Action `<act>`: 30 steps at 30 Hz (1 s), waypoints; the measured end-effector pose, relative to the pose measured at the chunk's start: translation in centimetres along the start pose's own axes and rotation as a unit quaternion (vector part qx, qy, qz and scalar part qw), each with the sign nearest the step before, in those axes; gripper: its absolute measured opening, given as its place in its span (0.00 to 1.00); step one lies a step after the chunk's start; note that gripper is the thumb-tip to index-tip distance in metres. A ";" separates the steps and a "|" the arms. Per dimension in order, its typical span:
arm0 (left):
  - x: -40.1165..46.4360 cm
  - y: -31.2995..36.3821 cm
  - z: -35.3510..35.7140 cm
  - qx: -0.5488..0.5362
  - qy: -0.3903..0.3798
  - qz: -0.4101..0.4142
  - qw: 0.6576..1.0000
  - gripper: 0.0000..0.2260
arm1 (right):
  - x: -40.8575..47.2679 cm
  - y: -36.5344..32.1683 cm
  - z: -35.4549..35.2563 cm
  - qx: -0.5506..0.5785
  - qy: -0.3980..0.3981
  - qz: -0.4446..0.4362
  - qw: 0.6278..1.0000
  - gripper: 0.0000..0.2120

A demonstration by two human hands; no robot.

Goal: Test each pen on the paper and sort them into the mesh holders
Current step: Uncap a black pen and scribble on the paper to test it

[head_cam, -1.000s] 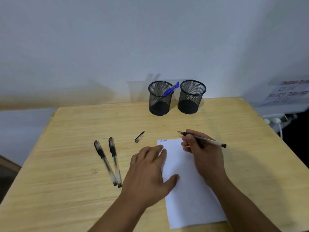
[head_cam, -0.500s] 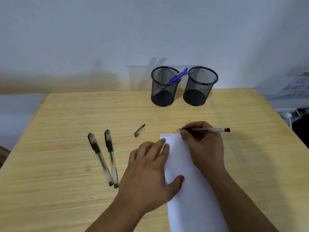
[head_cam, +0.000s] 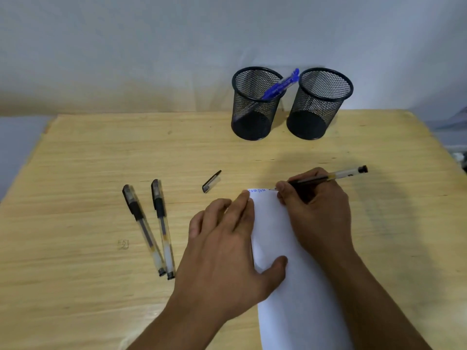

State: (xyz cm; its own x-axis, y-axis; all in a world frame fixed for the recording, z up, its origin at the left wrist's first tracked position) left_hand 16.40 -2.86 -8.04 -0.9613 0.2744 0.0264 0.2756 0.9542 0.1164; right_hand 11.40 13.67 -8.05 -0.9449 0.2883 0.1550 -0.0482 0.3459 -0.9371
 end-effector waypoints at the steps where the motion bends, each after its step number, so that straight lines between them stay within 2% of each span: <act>1: 0.0 0.0 0.0 0.002 0.001 0.001 1.000 0.41 | 0.0 -0.1 0.0 0.004 -0.003 0.002 1.000 0.08; 9: 0.0 0.0 0.1 0.005 -0.002 0.004 1.000 0.39 | 0.0 -0.2 0.2 -0.005 -0.001 0.007 1.000 0.06; 20: 0.2 0.1 -0.1 0.000 -0.005 0.004 1.000 0.38 | 0.0 -0.6 0.5 -0.010 0.007 0.007 1.000 0.09; 24: 0.2 0.1 0.0 -0.006 -0.004 0.003 1.000 0.38 | 0.1 -0.6 0.3 -0.014 -0.001 0.015 1.000 0.06; 30: 0.2 0.1 0.0 -0.005 -0.006 0.003 1.000 0.38 | 0.2 -0.6 0.3 -0.028 -0.007 0.015 0.999 0.05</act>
State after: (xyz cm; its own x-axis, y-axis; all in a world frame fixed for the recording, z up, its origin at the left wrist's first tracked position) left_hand 16.23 -2.67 -8.04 -0.9595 0.2814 0.0152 0.2811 0.9514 0.1260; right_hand 11.20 13.27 -7.55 -0.9500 0.2876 0.1220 -0.0013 0.3870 -0.9221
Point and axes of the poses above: each hand's wrist, its own x-axis towards the middle knuckle, its own z-axis out of the palm, y = z × x, the point moved 2 cm from there along x, towards the middle knuckle, and after that the axes turned 12 degrees about x, right-handed, at the moved point
